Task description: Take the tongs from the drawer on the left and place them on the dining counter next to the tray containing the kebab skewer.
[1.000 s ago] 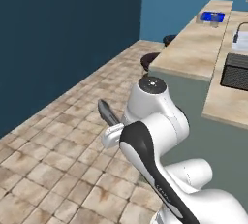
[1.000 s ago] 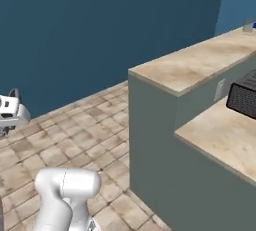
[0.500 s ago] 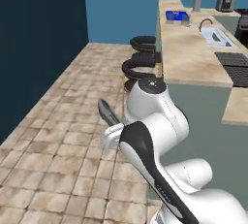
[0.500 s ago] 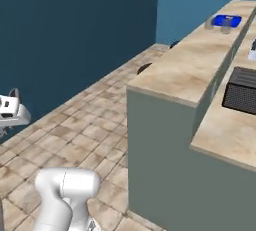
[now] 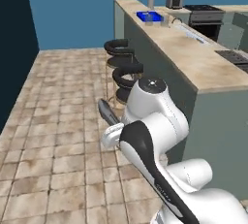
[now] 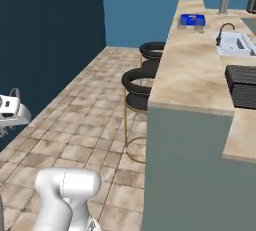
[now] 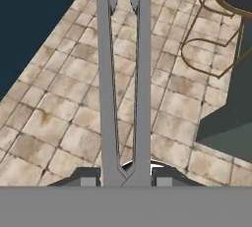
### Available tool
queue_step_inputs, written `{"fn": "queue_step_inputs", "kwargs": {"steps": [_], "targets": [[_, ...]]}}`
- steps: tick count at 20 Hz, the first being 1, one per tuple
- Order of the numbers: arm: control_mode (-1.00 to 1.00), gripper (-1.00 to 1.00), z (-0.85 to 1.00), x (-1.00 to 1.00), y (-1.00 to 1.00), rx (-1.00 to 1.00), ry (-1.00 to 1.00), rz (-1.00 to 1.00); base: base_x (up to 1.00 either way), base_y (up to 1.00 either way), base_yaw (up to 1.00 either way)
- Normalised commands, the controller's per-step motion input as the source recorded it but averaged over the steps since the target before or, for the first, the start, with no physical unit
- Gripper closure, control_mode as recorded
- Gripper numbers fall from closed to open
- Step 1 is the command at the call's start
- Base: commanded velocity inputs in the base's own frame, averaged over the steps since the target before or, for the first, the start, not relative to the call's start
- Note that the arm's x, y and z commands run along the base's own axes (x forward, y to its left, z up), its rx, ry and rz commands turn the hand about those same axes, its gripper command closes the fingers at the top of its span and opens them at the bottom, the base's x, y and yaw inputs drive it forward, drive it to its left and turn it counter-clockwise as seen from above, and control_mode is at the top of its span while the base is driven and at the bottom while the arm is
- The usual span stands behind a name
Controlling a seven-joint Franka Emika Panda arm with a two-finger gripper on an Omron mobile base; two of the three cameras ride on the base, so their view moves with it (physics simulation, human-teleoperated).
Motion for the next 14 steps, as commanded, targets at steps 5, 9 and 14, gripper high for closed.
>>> {"fn": "queue_step_inputs", "kwargs": {"steps": [5,9,14], "targets": [[1.0,1.0,0.0,0.0,0.0,0.0,0.0,0.0,0.9,1.0,-0.49],[1.0,1.0,0.0,0.0,0.0,0.0,0.0,0.0,1.0,1.0,-0.47],[1.0,1.0,0.0,0.0,0.0,0.0,0.0,0.0,1.0,1.0,-0.43]]}}
